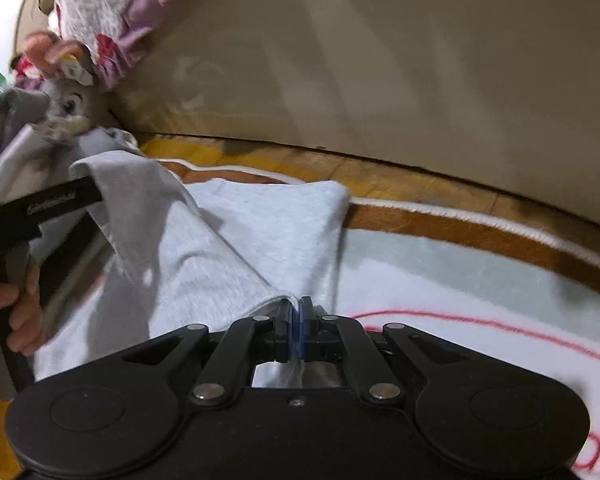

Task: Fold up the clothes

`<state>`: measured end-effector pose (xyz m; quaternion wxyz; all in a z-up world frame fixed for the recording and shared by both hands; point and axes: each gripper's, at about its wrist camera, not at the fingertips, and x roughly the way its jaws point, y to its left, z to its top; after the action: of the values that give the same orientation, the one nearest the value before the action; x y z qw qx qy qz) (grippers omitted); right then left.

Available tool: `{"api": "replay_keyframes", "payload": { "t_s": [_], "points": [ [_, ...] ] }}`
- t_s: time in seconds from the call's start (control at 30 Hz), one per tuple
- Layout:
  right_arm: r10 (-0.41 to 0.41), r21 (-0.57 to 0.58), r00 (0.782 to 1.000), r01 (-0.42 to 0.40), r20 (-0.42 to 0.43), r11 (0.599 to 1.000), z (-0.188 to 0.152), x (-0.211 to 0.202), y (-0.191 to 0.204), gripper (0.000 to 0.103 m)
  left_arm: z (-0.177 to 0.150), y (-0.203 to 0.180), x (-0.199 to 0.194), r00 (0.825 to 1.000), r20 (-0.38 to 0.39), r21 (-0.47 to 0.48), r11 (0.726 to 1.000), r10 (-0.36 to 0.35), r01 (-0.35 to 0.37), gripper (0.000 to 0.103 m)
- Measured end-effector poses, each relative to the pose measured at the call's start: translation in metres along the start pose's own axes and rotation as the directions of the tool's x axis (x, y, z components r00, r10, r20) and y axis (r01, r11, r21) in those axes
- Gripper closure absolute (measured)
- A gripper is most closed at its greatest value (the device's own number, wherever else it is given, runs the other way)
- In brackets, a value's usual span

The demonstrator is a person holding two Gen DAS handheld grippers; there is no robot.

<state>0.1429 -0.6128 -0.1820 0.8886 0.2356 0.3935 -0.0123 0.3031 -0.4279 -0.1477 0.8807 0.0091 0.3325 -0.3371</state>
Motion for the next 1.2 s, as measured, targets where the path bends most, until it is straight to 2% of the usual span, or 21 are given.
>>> {"api": "replay_keyframes", "payload": {
  "t_s": [0.03, 0.1, 0.13, 0.17, 0.23, 0.27, 0.33, 0.37, 0.43, 0.47, 0.5, 0.6, 0.73, 0.83, 0.87, 0.93, 0.97, 1.0, 1.03, 1.1, 1.2],
  "points": [
    [-0.001, -0.048, 1.0, 0.001, 0.003, 0.999, -0.002, 0.002, 0.002, 0.1, 0.001, 0.009, -0.003, 1.0, 0.017, -0.051, 0.999, -0.008, 0.009, 0.082],
    [-0.027, -0.195, 0.999, 0.03, 0.017, 0.98, -0.005, 0.002, 0.012, 0.099, 0.003, 0.029, -0.014, 0.997, 0.071, -0.147, 0.989, -0.024, 0.034, 0.072],
    [-0.049, -0.275, 0.998, 0.056, 0.035, 0.96, -0.007, 0.001, 0.017, 0.093, 0.004, 0.037, -0.019, 0.996, 0.086, -0.178, 0.983, -0.026, 0.041, 0.067],
    [-0.066, -0.347, 0.996, 0.08, 0.053, 0.934, -0.008, 0.001, 0.022, 0.081, 0.004, 0.043, -0.024, 0.996, 0.09, -0.189, 0.981, -0.026, 0.043, 0.066],
    [-0.065, -0.433, 0.995, 0.093, 0.08, 0.896, -0.013, 0.003, 0.023, 0.073, 0.0, 0.05, -0.036, 0.996, 0.087, -0.173, 0.984, -0.032, 0.047, 0.066],
    [-0.059, -0.464, 0.994, 0.094, 0.09, 0.881, -0.015, 0.004, 0.023, 0.073, -0.004, 0.051, -0.042, 0.996, 0.079, -0.157, 0.986, -0.038, 0.05, 0.066],
    [-0.015, -0.424, 0.997, 0.047, 0.08, 0.905, -0.012, 0.003, 0.014, 0.073, -0.016, 0.052, -0.054, 0.997, 0.058, -0.118, 0.991, -0.054, 0.061, 0.063],
    [0.0, -0.427, 0.997, 0.032, 0.075, 0.904, -0.011, 0.002, 0.013, 0.07, -0.021, 0.052, -0.06, 0.997, 0.047, -0.099, 0.993, -0.062, 0.066, 0.061],
    [0.027, -0.457, 0.998, 0.0, 0.052, 0.889, -0.012, 0.0, 0.013, 0.068, -0.035, 0.052, -0.068, 0.996, 0.006, -0.07, 0.994, -0.086, 0.086, 0.061],
    [0.038, -0.479, 0.999, -0.018, 0.033, 0.878, -0.014, 0.0, 0.015, 0.062, -0.042, 0.052, -0.07, 0.995, -0.024, -0.055, 0.994, -0.1, 0.098, 0.061],
    [0.044, -0.492, 0.999, -0.035, 0.006, 0.87, -0.014, -0.001, 0.016, 0.061, -0.048, 0.049, -0.07, 0.992, -0.051, -0.033, 0.993, -0.113, 0.112, 0.061],
    [0.032, -0.512, 0.999, -0.03, -0.004, 0.858, -0.014, -0.004, 0.022, 0.06, -0.063, 0.037, -0.07, 0.981, -0.127, 0.049, 0.987, -0.149, 0.156, 0.061],
    [0.055, -0.538, 0.998, -0.043, 0.007, 0.842, -0.019, 0.007, 0.032, 0.06, -0.069, 0.041, -0.042, 0.977, -0.172, -0.062, 0.992, -0.123, 0.114, 0.058],
    [0.062, -0.583, 0.997, -0.023, 0.046, 0.812, -0.029, 0.014, 0.044, 0.058, -0.061, 0.04, -0.022, 0.982, -0.173, -0.044, 0.997, -0.07, 0.064, 0.058],
    [0.064, -0.568, 0.997, -0.026, 0.047, 0.823, -0.025, 0.017, 0.044, 0.057, -0.059, 0.037, -0.017, 0.983, -0.177, -0.035, 0.998, -0.051, 0.046, 0.058],
    [0.067, -0.495, 0.996, -0.03, 0.058, 0.869, -0.013, 0.023, 0.039, 0.057, -0.054, 0.03, -0.009, 0.982, -0.189, -0.017, 1.0, -0.011, 0.008, 0.058],
    [0.066, -0.46, 0.996, -0.029, 0.065, 0.887, -0.007, 0.026, 0.036, 0.063, -0.051, 0.027, -0.005, 0.981, -0.195, -0.007, 1.0, 0.009, -0.01, 0.058],
    [0.048, -0.442, 0.995, -0.007, 0.083, 0.897, -0.004, 0.029, 0.033, 0.076, -0.05, 0.021, -0.002, 0.98, -0.197, 0.013, 0.999, 0.033, -0.031, 0.058],
    [0.019, -0.417, 0.994, 0.028, 0.107, 0.908, 0.0, 0.031, 0.03, 0.094, -0.05, 0.013, -0.001, 0.979, -0.196, 0.042, 0.998, 0.059, -0.052, 0.058],
    [0.011, -0.3, 0.991, 0.03, 0.135, 0.953, 0.011, 0.029, 0.017, 0.096, -0.051, 0.008, 0.0, 0.977, -0.19, 0.08, 0.994, 0.092, -0.078, 0.058],
    [-0.039, -0.169, 0.983, 0.07, 0.181, 0.983, 0.019, 0.025, -0.001, 0.094, -0.05, 0.004, 0.002, 0.976, -0.178, 0.113, 0.988, 0.125, -0.106, 0.058]
  ]
}}
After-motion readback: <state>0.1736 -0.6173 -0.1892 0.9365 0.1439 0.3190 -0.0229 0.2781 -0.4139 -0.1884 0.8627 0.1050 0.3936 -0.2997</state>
